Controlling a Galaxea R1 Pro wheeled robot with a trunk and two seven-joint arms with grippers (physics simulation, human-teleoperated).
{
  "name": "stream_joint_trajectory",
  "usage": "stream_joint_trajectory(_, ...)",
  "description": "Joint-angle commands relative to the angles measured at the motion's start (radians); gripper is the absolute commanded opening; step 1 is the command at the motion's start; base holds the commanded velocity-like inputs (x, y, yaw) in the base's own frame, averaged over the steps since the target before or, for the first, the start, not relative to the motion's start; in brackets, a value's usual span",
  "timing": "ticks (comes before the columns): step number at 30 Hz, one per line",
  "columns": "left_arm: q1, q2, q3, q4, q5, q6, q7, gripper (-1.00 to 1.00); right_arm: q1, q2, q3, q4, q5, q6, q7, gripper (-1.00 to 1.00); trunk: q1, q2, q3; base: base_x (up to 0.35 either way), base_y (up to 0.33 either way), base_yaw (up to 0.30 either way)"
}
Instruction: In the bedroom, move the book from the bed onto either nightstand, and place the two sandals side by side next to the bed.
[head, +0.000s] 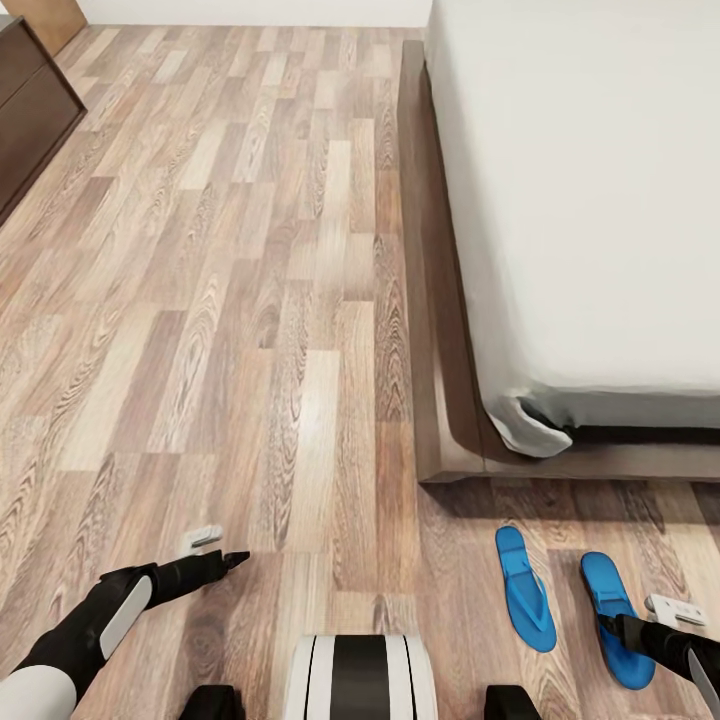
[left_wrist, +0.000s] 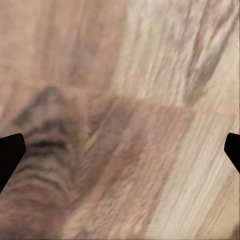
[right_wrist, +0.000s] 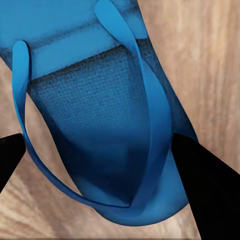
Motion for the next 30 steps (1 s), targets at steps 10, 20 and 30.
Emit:
stream_joint_trajectory(10,0.000,0.063,-0.001,-0.065,0.157,0.009,-0.302,1.00,-0.001,0.001,-0.009,-0.002,0.009,0.005,0.009,-1.00,0.000,0.000,-0.001,0.000,0.000,0.000)
stream_joint_trajectory(20,0.000,0.100,-0.002,-0.064,0.192,0.009,-0.576,1.00,-0.001,0.001,-0.010,-0.002,0.009,0.005,0.009,-1.00,0.000,0.000,-0.001,0.000,0.000,0.000)
stream_joint_trajectory(30,0.000,0.100,-0.005,-0.063,0.191,0.008,-0.611,1.00,-0.001,0.001,-0.009,-0.002,0.009,0.005,0.008,-1.00,0.000,0.000,-0.001,0.012,0.006,0.000)
